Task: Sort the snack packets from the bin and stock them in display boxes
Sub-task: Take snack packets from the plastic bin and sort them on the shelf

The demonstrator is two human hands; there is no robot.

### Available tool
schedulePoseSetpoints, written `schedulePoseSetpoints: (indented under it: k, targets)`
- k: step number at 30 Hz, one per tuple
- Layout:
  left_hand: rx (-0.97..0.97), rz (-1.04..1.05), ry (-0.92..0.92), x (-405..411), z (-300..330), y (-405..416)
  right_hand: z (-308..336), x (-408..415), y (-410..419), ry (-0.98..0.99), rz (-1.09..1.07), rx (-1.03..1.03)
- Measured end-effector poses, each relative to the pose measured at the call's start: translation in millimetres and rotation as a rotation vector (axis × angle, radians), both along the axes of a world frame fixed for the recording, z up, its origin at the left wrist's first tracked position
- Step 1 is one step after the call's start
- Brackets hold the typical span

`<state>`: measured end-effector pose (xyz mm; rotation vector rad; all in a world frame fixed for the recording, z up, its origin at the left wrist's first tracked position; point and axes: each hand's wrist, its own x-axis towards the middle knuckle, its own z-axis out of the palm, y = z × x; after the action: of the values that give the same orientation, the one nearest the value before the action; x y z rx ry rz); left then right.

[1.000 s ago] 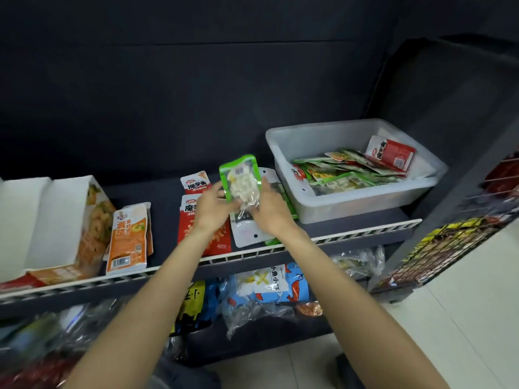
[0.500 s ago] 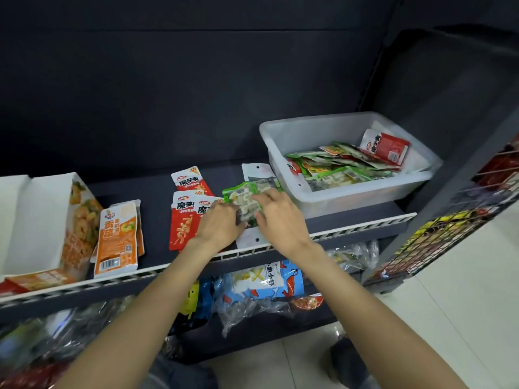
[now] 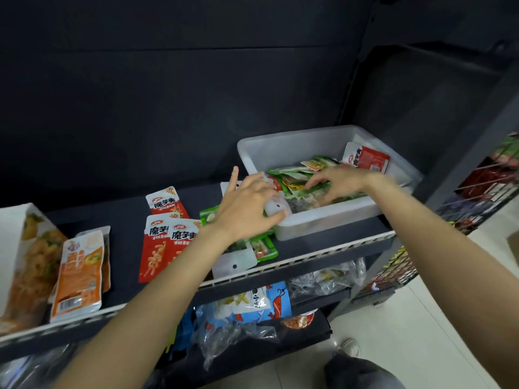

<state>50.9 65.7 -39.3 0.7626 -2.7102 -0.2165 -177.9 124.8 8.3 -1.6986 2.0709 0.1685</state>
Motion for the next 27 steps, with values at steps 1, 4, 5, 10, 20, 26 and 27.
schedulePoseSetpoints:
  k: [1,4,5,10,20,26,27]
  targets:
    - [0.015,0.01,-0.048,-4,-2,-1,-3,-5,-5,0.013,-0.006,0.076]
    - [0.078,0.025,-0.037,-8,-7,-3,-12,-15,-15,0.034,-0.012,0.142]
    - [0.086,0.029,-0.026,-8,-8,-3,-13,-17,-16,0.068,-0.003,0.11]
    - [0.127,0.051,-0.01,-7,-10,-5,-4,-19,-3,0.179,-0.103,-0.357]
    - [0.893,0.129,0.802,13,27,17,36,79,21,-0.551,-0.297,-0.938]
    - [1.019,0.37,0.991,80,14,17,-12,175,7,-0.552,-0.235,-0.889]
    - [1.021,0.413,0.984,86,7,15,-24,185,6,-0.51,-0.208,-0.86]
